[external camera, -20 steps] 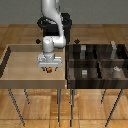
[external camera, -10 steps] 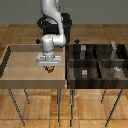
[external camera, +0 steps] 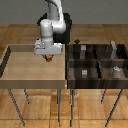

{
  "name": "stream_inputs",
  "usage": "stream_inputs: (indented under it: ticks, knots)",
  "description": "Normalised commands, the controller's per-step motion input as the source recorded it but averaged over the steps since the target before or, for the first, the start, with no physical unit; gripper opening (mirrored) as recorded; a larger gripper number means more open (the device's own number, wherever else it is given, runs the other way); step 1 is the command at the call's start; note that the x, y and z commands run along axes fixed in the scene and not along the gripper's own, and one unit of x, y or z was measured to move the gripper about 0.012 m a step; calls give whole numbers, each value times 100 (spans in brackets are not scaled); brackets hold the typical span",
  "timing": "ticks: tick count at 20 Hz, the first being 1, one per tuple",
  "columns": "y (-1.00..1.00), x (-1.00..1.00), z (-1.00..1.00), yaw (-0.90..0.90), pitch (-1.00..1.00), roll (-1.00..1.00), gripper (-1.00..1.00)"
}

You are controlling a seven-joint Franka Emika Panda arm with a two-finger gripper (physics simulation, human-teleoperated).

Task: Place the loaf of bread into the appropriate compartment.

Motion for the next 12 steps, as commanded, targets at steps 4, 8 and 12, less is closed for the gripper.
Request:
stream_inputs:
  ticks: [4, 8, 12]
  knots:
    - [0, 0, 100, 0, 0, 0, -100]
    - [75, 0, 0, 0, 0, 0, -100]
    - [100, 0, 0, 0, 0, 0, -100]
